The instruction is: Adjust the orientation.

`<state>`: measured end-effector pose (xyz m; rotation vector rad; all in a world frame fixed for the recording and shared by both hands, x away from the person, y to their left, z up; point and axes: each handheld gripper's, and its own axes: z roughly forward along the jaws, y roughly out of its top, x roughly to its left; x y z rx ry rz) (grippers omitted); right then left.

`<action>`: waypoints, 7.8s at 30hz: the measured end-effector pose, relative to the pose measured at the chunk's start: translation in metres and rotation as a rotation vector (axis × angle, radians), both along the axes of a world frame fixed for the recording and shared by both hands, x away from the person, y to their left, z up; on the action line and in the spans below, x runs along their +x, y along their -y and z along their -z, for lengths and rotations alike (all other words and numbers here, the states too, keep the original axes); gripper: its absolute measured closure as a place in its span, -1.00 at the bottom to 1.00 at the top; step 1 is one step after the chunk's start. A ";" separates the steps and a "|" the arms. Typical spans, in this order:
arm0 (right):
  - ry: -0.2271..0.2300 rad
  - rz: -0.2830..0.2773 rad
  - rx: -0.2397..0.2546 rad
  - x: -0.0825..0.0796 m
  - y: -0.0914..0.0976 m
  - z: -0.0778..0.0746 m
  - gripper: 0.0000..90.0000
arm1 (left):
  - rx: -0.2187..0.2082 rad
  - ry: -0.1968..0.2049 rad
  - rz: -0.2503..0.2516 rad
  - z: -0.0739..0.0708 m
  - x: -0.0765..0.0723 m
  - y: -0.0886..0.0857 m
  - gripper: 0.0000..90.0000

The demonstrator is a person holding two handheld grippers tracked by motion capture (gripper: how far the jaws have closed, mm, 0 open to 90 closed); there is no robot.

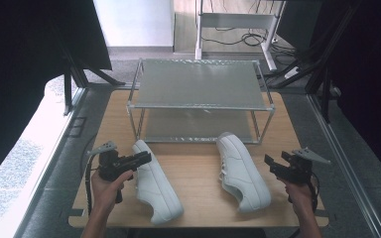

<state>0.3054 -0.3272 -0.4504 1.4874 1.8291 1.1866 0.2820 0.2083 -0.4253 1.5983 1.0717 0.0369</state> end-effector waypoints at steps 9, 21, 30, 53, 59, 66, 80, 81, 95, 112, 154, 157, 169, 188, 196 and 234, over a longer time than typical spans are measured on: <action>0.015 -0.007 -0.052 -0.001 -0.007 0.003 -0.29 | 0.007 0.000 0.000 0.001 0.000 0.000 0.91; 0.039 -0.003 -0.058 0.000 -0.010 0.003 -0.26 | 0.032 0.005 -0.037 -0.001 -0.004 -0.013 0.94; 0.031 0.007 -0.054 0.000 -0.006 0.003 -0.26 | 0.032 -0.013 -0.114 0.007 -0.002 -0.028 1.00; -0.005 0.017 -0.088 0.004 -0.004 0.010 -0.25 | 0.157 -0.170 -0.153 0.046 0.013 -0.041 0.99; -0.017 0.022 -0.094 0.005 -0.003 0.012 -0.25 | 0.163 -0.185 -0.140 0.052 0.015 -0.038 1.00; -0.019 0.031 -0.094 0.006 -0.001 0.013 -0.25 | 0.112 -0.188 -0.126 0.052 0.015 -0.038 1.00; -0.017 0.046 -0.085 0.006 0.003 0.012 -0.25 | 0.113 -0.155 -0.129 0.044 0.017 -0.034 1.00; -0.019 0.047 -0.084 0.006 0.004 0.012 -0.25 | 0.113 -0.155 -0.129 0.044 0.017 -0.034 1.00; -0.014 0.043 -0.081 0.009 0.002 0.010 -0.25 | 0.131 -0.119 -0.114 0.030 0.026 -0.019 1.00; 0.002 0.085 -0.048 0.009 0.017 0.005 -0.25 | 0.187 -0.066 0.026 0.008 0.079 0.068 1.00; -0.005 0.087 -0.057 0.003 0.017 0.010 -0.24 | 0.382 -0.098 0.181 0.033 -0.002 0.119 1.00; -0.003 0.085 -0.057 0.003 0.018 0.009 -0.24 | 0.371 -0.129 0.183 0.032 -0.001 0.105 1.00; 0.004 0.086 -0.055 0.001 0.017 0.007 -0.25 | 0.350 -0.159 0.158 0.036 -0.007 0.064 1.00; 0.027 0.059 -0.057 0.000 0.012 0.005 -0.23 | 0.186 0.086 0.052 -0.003 -0.018 0.041 0.40; 0.043 -0.003 -0.027 0.001 0.002 0.000 0.04 | 0.156 0.068 -0.025 0.006 -0.003 0.040 -0.05; 0.003 -0.535 -0.310 -0.046 -0.131 0.002 1.00 | 0.182 -0.021 0.031 0.010 0.002 0.029 -0.19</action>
